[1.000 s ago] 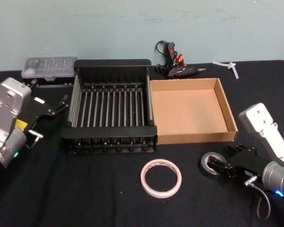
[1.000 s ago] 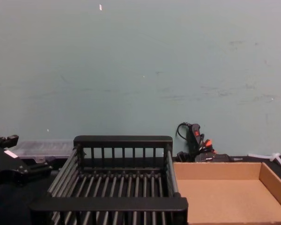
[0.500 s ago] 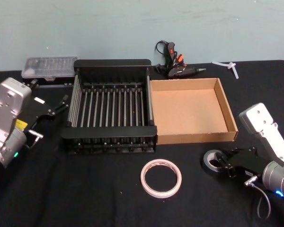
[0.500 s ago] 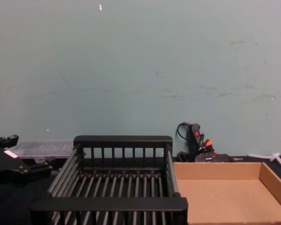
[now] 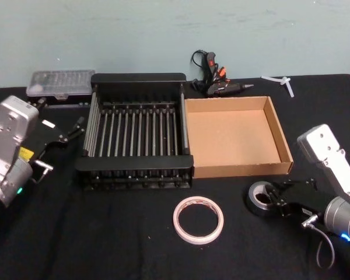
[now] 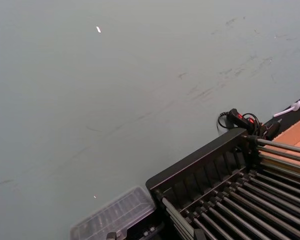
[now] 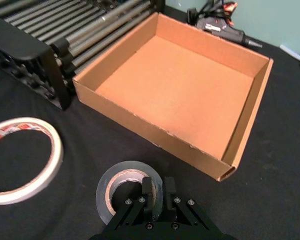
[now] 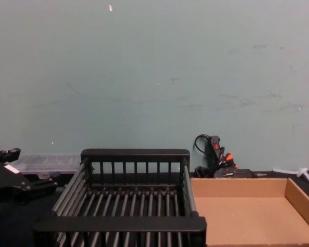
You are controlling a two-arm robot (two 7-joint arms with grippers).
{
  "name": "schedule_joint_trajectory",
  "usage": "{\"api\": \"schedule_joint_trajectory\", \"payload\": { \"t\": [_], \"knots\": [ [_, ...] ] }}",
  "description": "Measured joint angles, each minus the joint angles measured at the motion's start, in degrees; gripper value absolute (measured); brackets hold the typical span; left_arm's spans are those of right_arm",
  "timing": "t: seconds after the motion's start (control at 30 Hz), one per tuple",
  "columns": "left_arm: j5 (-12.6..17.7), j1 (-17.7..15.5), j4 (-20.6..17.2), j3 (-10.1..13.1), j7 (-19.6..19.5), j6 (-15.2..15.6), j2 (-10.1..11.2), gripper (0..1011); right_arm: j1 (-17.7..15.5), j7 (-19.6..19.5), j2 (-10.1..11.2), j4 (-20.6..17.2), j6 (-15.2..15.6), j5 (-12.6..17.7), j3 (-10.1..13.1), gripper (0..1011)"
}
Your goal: Pick up the white tape and place it into the black box , Pick up the silver tape and place it into the brown box.
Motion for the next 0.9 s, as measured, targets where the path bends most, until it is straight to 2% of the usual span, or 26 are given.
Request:
{"api": "schedule_joint_trajectory", "payload": {
  "t": [0.33,0.5,0.7,0.9],
  "knots": [
    [0.0,0.0,0.0,0.0,0.0,0.0,0.0,1001,-0.9,3.1,0.6,-3.0,-1.7,-0.3,1.7,146],
    [0.0,0.0,0.0,0.0,0.0,0.0,0.0,1001,-0.2,4.2,0.4,-4.3,-3.3,-1.0,2.7,146],
    [0.0,0.0,0.0,0.0,0.0,0.0,0.0,1001,1.8,4.6,-0.8,-4.1,-5.2,-2.1,3.5,146],
    [0.0,0.0,0.0,0.0,0.0,0.0,0.0,1001,5.0,4.7,-2.6,-1.7,-7.4,-4.2,3.2,146]
  ]
}}
